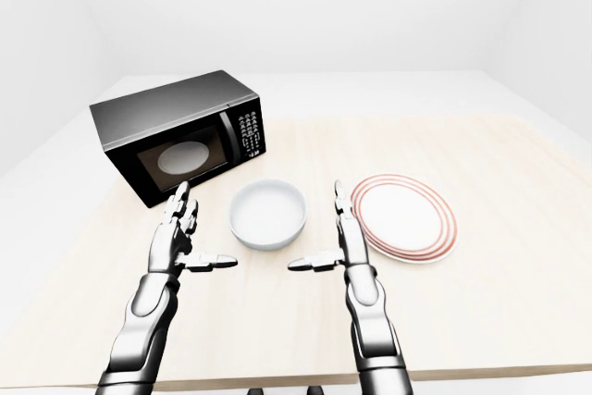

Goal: Pick up the white bowl and put it on the plate.

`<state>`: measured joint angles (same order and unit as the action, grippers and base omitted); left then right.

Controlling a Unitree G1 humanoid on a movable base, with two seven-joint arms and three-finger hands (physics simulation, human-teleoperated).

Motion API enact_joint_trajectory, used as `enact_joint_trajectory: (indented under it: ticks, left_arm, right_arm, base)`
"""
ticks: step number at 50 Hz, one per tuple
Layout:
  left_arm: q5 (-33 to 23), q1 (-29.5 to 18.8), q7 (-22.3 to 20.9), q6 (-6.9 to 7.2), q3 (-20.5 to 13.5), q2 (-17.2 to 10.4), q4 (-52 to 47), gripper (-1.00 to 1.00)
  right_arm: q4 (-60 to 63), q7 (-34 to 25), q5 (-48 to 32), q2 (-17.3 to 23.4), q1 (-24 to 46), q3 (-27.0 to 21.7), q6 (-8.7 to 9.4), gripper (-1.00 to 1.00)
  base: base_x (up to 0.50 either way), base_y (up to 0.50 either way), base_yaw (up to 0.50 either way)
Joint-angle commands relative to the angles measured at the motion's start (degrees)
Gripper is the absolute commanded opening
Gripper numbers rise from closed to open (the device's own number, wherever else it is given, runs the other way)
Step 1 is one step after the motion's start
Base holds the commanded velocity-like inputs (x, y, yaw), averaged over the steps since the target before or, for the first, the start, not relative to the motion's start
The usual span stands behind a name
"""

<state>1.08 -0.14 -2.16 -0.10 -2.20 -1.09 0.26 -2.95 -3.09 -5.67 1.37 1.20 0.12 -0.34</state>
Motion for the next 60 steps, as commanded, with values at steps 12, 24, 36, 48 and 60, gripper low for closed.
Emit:
enact_joint_trajectory:
  ticks: [12, 24, 36, 48, 60]
  left_arm:
    - [0.0, 0.0, 0.0, 0.00, 0.0, 0.0, 0.0, 1.00]
    - [0.0, 0.0, 0.0, 0.00, 0.0, 0.0, 0.0, 1.00]
    - [0.0, 0.0, 0.0, 0.00, 0.0, 0.0, 0.0, 1.00]
    - [0.0, 0.0, 0.0, 0.00, 0.0, 0.0, 0.0, 1.00]
    - [0.0, 0.0, 0.0, 0.00, 0.0, 0.0, 0.0, 1.00]
  right_arm:
    - [-0.9, 1.5, -15.0, 1.9, 3.0, 0.4, -0.26, 1.00]
    - [-0.7, 0.3, -25.2, 2.7, 3.2, 1.5, -1.03, 1.00]
    - [2.4, -2.7, -36.6, 3.6, 3.2, 2.7, -0.45, 1.00]
    - [3.2, -3.9, -60.4, 3.1, 8.7, 5.4, -1.25, 1.00]
    - [2.3, -4.7, -65.1, 2.9, 10.2, 5.6, -2.47, 1.00]
  base:
    - [0.00, 0.00, 0.00]
    - [0.00, 0.00, 0.00]
    - [0.00, 0.00, 0.00]
    - [0.00, 0.00, 0.00]
    - [0.00, 0.00, 0.00]
